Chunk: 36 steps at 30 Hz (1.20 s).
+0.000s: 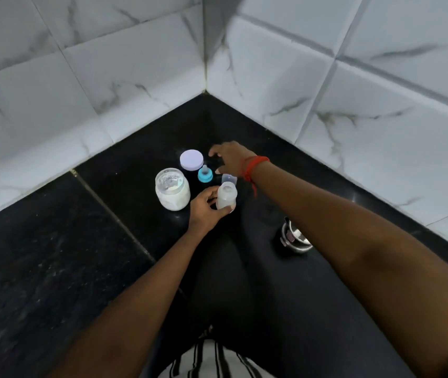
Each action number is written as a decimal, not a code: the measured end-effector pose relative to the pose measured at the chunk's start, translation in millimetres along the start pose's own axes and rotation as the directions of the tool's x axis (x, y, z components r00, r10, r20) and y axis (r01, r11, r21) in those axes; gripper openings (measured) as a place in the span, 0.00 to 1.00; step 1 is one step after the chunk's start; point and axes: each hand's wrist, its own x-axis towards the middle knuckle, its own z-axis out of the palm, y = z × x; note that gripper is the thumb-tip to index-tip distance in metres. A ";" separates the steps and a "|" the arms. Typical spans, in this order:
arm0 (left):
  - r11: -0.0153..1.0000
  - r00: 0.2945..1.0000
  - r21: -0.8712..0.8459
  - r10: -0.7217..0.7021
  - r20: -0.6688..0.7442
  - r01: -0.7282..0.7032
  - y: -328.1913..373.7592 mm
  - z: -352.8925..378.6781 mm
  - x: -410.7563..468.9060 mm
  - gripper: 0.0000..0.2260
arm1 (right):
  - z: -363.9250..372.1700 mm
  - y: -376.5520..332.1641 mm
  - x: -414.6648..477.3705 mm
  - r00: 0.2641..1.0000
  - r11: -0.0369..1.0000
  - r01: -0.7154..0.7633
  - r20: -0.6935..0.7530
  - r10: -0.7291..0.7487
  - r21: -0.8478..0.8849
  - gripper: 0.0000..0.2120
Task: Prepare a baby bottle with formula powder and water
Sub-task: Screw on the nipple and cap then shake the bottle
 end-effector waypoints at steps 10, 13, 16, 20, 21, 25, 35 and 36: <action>0.989 0.992 0.086 0.116 0.042 -0.119 -32.6 -0.3 -0.2 0.31 | 45.4 -16.8 51.6 0.976 0.964 0.103 0.213 -0.049 -0.247 0.28; 0.988 0.993 0.098 0.112 0.039 -0.116 -34.5 0.2 0.6 0.31 | 50.8 -14.1 54.4 0.970 0.974 0.082 0.239 -0.030 -0.210 0.24; 0.990 0.994 0.096 0.099 0.038 -0.102 -33.8 -0.6 1.3 0.30 | 50.6 -19.3 48.9 0.974 0.983 0.072 0.222 -0.034 -0.166 0.20; 0.989 0.994 0.099 0.110 0.016 -0.111 -33.2 -1.1 0.6 0.29 | 26.3 -15.7 30.8 0.994 0.999 0.047 0.104 -0.045 -0.019 0.21; 0.988 0.993 0.099 0.116 0.009 -0.116 -33.0 -1.1 0.8 0.28 | 16.3 -10.0 23.7 0.997 0.998 0.049 0.065 -0.051 0.026 0.22; 0.985 0.991 0.109 0.132 0.011 -0.132 -31.6 -2.7 0.0 0.28 | -23.5 5.7 -26.5 0.995 0.997 0.079 0.065 -0.080 0.015 0.21; 0.989 0.994 0.095 0.112 0.018 -0.113 -31.8 -1.6 -1.8 0.26 | -6.0 -3.8 -74.2 0.992 0.995 0.078 0.095 -0.083 0.055 0.23; 0.990 0.994 0.098 0.105 0.016 -0.106 -32.9 -1.2 -1.3 0.27 | -4.2 -4.0 -72.2 0.991 0.996 0.078 0.104 -0.083 0.053 0.23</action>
